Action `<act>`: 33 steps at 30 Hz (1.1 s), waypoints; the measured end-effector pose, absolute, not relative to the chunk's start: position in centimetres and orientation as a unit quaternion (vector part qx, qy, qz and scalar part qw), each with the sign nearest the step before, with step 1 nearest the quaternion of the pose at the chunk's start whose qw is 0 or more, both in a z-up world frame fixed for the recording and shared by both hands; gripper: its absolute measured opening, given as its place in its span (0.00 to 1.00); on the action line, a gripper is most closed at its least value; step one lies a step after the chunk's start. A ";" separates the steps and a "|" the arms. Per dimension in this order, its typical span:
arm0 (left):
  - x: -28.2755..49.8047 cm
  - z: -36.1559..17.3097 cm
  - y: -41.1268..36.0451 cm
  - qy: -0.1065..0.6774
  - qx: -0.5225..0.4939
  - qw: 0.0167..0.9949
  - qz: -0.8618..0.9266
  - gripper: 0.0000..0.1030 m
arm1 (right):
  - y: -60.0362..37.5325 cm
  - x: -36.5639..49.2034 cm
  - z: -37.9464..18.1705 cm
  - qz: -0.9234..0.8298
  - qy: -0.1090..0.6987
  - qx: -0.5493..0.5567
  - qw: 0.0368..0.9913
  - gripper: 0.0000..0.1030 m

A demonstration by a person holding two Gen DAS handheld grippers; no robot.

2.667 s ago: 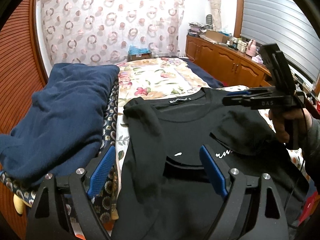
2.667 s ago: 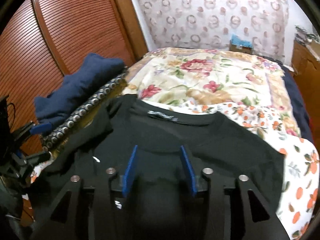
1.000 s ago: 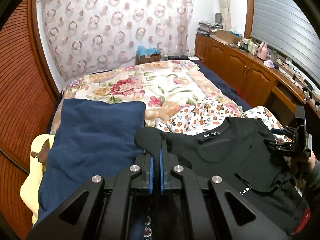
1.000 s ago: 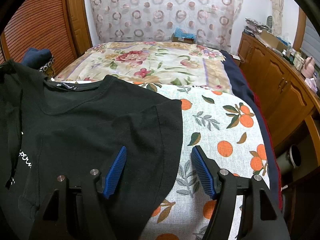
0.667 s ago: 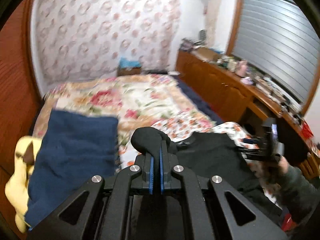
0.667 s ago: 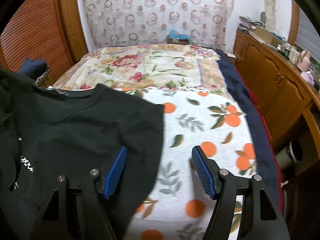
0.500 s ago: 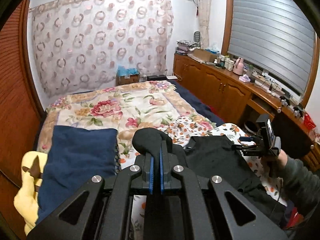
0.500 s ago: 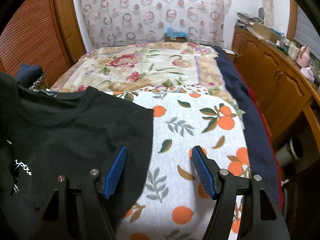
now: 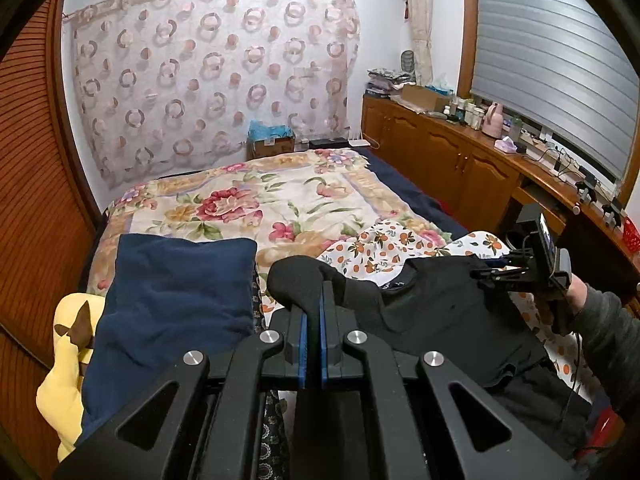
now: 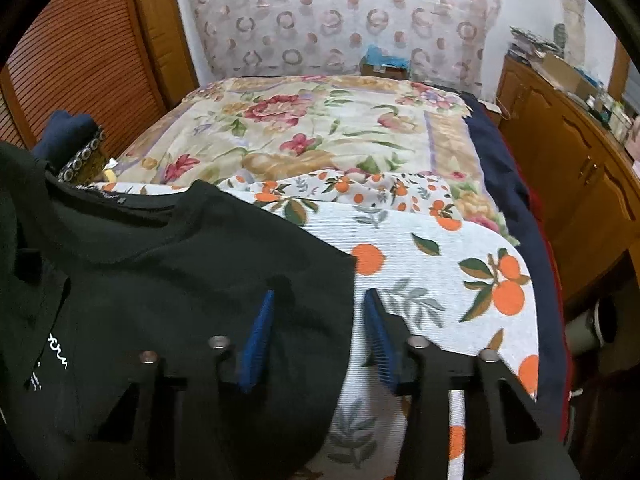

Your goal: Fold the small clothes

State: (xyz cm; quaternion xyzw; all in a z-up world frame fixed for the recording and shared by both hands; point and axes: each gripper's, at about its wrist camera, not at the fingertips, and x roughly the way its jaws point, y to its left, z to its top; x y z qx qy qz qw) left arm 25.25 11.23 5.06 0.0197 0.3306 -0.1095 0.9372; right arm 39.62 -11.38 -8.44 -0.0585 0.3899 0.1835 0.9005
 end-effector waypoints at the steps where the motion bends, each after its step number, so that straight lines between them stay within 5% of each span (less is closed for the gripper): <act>1: 25.2 4.9 11.2 0.331 0.020 0.937 -0.109 0.05 | -11.2 39.6 -8.4 0.195 0.392 -0.056 0.897 0.13; 3: 24.9 4.6 11.3 0.328 0.017 0.938 -0.109 0.05 | -11.3 39.5 -8.2 0.221 0.397 -0.043 0.890 0.05; 13: 22.2 5.4 12.0 0.306 0.012 0.946 -0.103 0.05 | -13.2 33.4 -1.7 0.254 0.286 -0.031 0.924 0.05; 33: 13.1 1.8 12.2 0.291 0.008 0.952 -0.093 0.05 | -13.2 24.1 -3.6 0.244 0.253 -0.050 0.935 0.05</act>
